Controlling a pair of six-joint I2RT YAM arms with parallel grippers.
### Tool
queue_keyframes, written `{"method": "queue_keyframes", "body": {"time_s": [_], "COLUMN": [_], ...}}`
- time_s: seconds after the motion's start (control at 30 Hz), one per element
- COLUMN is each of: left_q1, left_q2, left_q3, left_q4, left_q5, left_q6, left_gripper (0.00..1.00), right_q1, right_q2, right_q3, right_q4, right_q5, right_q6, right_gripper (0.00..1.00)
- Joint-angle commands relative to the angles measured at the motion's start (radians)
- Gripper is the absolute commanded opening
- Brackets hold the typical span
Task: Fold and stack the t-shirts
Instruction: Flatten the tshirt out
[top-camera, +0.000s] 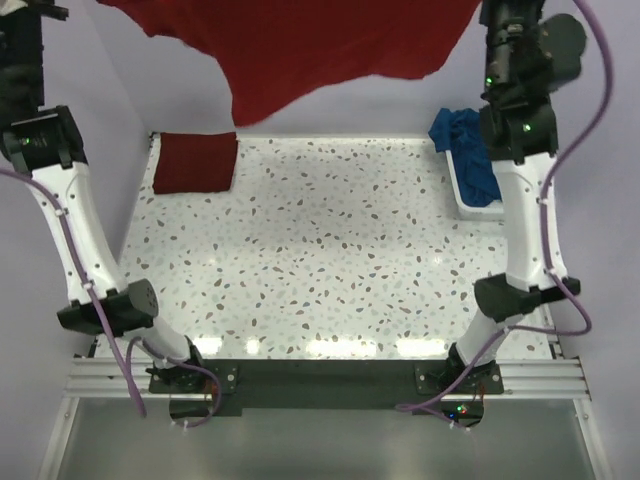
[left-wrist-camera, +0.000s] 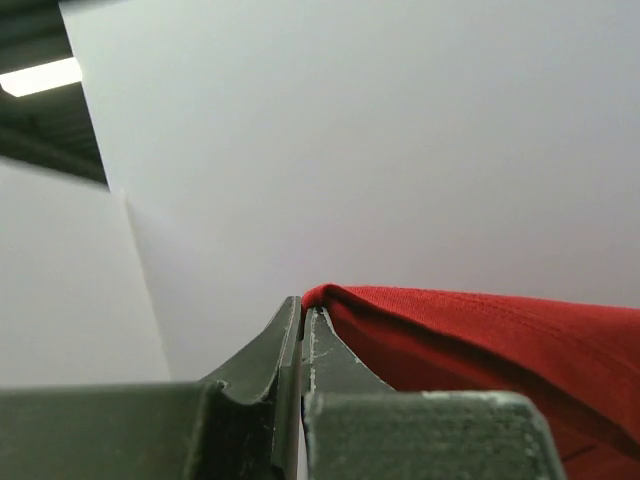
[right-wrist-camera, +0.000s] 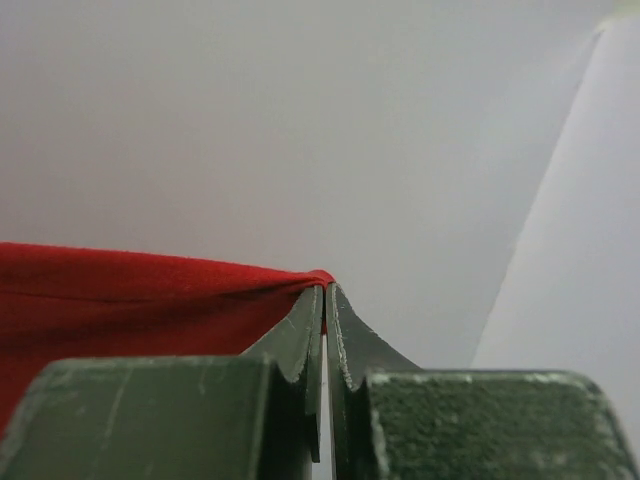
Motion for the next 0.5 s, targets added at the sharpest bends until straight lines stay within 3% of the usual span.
{"method": "queue_keyframes", "body": {"time_s": [0.0,0.1,0.13,0.2,0.33,0.4,0.43,0.47], "left_q1": [0.013,0.013,0.015,0.015,0.015,0.012,0.012,0.012], "left_q2": [-0.106,-0.261,-0.31,-0.452,-0.672,-0.789,-0.818,-0.841], "left_q3": [-0.148,-0.48,-0.691,-0.884,-1.319,-1.426,-1.522,-1.558], "left_q4": [0.241,0.278,0.296,0.286,-0.035,-0.217,-0.293,-0.481], "left_q5": [0.032,0.162,0.231,0.274,0.509,0.573,0.58,0.587], "left_q6": [0.007,0.084,0.163,0.255,0.63,0.906,0.975,1.08], "left_gripper": [0.0,0.0,0.0,0.0,0.0,0.0,0.0,0.0], "right_q1": [-0.011,-0.039,-0.045,-0.052,-0.052,-0.053,-0.052,-0.052], "right_q2": [-0.09,-0.194,-0.263,-0.326,-0.458,-0.524,-0.546,-0.576], "right_q3": [-0.173,-0.482,-0.566,-0.77,-1.048,-1.206,-1.263,-1.368], "right_q4": [0.164,0.176,0.185,0.135,-0.046,-0.162,-0.192,-0.23], "right_q5": [-0.057,-0.196,-0.234,-0.365,-0.558,-0.624,-0.635,-0.641], "right_q6": [-0.073,-0.087,-0.09,-0.133,-0.261,-0.349,-0.378,-0.406], "right_gripper": [0.0,0.0,0.0,0.0,0.0,0.0,0.0,0.0]}}
